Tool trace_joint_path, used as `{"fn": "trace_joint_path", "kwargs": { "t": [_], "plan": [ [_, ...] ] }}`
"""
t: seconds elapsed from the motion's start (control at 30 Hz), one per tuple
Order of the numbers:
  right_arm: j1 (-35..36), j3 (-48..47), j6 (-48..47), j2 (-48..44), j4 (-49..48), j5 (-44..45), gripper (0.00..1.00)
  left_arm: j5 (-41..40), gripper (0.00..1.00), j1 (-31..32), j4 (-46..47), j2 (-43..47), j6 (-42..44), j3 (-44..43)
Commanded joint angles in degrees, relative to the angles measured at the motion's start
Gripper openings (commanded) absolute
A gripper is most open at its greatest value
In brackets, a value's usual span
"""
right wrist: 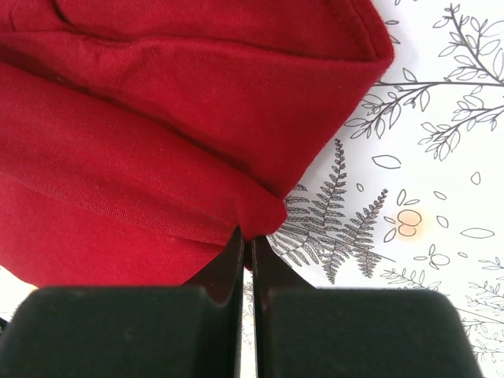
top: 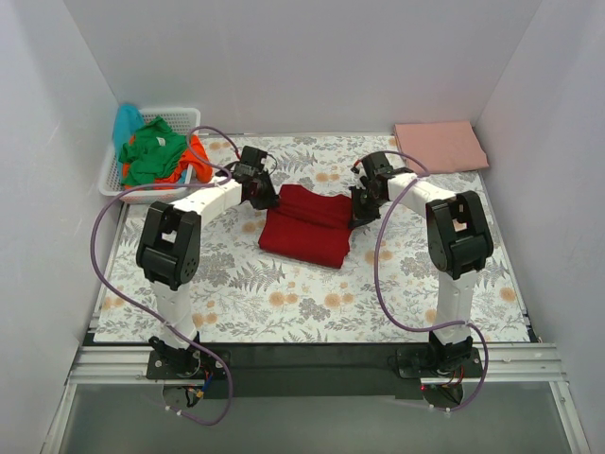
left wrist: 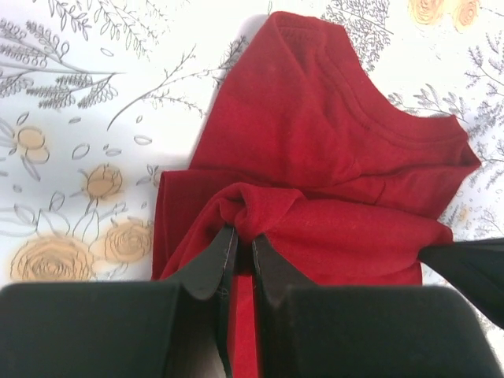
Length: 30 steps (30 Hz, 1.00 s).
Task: Fold and stack the t-shirts
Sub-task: Fold the tshirt
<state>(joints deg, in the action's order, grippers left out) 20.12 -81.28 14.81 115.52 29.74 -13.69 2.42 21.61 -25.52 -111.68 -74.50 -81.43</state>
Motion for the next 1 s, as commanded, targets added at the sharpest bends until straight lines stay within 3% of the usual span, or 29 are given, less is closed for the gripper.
{"fn": "trace_joint_path", "kwargs": {
  "t": [0.0,0.17,0.3,0.47,0.53,0.57,0.7,0.87,0.97],
  "plan": [
    [-1.0,2.0,-1.2,-0.8,0.1,3.1,0.01,-3.6,0.0,-0.9,3.3,-2.7,1.6,-1.0],
    [-1.2,2.3,-0.8,-1.9,-0.5,3.7,0.01,-7.1,0.0,-0.8,4.0,-5.0,0.8,-1.7],
    [-1.4,1.3,-0.9,-3.4,-0.4,4.4,0.05,-8.2,0.1,-0.8,4.9,-4.9,0.5,-2.0],
    [-1.0,0.2,-1.5,-5.4,-0.3,2.8,0.27,-7.2,0.33,-0.8,5.7,-2.6,1.1,-1.6],
    [-0.9,0.2,-2.1,-7.7,-0.3,3.4,0.31,-5.9,0.44,-0.7,5.7,0.0,1.1,-0.7],
    [-0.7,0.1,-2.3,-8.6,-0.3,3.8,0.34,-5.8,0.55,-0.5,5.7,1.2,1.0,-0.1],
    [1.6,-0.5,-4.0,-13.7,-0.6,6.6,0.42,-6.9,0.69,0.2,5.5,10.4,0.1,3.9],
    [5.5,1.0,-7.6,-16.7,-3.1,3.3,0.41,-8.7,0.7,1.6,5.0,20.2,-2.2,13.4],
    [9.0,1.8,-8.6,-15.9,-5.6,-0.2,0.36,-7.1,0.51,2.3,5.0,23.0,-3.4,18.1]
  ]
}}
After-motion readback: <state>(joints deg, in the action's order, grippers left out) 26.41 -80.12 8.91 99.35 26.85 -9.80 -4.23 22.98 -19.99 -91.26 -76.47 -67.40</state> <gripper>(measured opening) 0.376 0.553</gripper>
